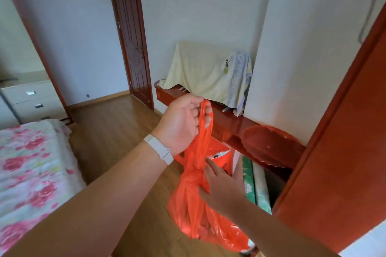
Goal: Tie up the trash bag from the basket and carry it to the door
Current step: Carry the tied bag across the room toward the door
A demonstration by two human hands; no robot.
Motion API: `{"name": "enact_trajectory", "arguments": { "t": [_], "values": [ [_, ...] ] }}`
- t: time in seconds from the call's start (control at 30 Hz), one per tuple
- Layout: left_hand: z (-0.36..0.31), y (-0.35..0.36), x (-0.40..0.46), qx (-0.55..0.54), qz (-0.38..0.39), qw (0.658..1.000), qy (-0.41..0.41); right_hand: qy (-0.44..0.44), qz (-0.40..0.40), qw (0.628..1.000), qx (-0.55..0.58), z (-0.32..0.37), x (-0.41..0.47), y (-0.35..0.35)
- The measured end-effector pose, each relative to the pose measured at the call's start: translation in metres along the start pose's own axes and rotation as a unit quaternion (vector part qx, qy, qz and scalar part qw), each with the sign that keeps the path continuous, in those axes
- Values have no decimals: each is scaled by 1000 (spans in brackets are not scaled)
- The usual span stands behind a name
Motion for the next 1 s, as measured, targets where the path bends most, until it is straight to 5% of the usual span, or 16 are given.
{"name": "enact_trajectory", "arguments": {
  "t": [0.17,1.0],
  "values": [
    [-41,-47,45,20,-26,999,17,-31,42,986,158,23,84,32],
    [-231,-347,317,72,-209,969,113,-230,62,935,263,120,531,166]
  ]
}}
Point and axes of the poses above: each hand's wrist, its own x-axis towards the middle knuckle, its own y-axis out of the palm, z = x × y, the point moved 8 cm from there along x, towards the middle knuckle, and after that the axes turned 5 degrees about -x, right-handed, at the moved point
